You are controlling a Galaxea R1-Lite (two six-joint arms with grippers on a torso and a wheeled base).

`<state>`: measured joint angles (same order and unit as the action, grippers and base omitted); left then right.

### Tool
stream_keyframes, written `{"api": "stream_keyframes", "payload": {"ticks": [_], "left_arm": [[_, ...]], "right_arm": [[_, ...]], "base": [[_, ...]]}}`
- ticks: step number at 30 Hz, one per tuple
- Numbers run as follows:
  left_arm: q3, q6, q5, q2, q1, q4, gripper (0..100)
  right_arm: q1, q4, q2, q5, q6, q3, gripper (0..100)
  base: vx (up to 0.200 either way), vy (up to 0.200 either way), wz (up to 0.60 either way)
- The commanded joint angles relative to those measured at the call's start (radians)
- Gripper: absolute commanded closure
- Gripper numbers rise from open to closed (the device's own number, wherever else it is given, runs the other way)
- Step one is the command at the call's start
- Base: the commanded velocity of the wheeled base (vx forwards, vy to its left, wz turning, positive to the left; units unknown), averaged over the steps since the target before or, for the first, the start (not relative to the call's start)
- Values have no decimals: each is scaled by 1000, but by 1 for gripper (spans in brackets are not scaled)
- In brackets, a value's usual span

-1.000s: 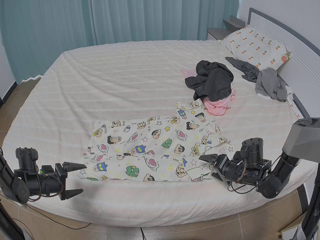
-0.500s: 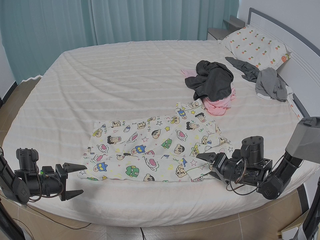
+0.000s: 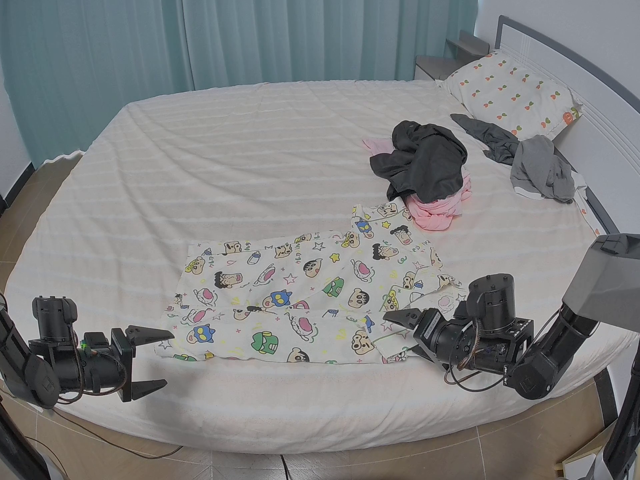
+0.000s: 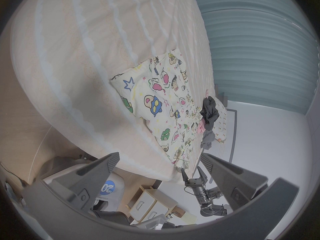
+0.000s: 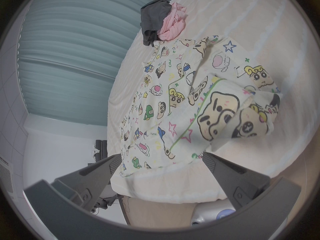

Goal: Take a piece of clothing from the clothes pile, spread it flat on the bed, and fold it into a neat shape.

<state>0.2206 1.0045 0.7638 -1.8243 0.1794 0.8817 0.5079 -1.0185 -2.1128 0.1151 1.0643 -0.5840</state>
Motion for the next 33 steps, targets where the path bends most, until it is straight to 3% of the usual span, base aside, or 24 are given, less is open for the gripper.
{"api": "stream_keyframes", "payload": {"ticks": [1,11,12,26,33], "left_arm": [[0,0,0,-3,0,0,0],[0,0,0,-3,0,0,0],[0,0,0,-3,0,0,0],[-1,0,0,-1,0,0,0],[-1,0,0,-1,0,0,0]], "right_arm": [[-6,-2,-44,-14,-1,-19,0],[-8,0,-102,-120,-9,-105,0],[-8,0,-102,-120,-9,-105,100],[-14,3,-6,-147,-10,-79,100],[-11,120,54,-146,-29,-171,100]], "base": [[0,0,0],[0,0,0],[0,0,0],[0,0,0],[0,0,0]]}}
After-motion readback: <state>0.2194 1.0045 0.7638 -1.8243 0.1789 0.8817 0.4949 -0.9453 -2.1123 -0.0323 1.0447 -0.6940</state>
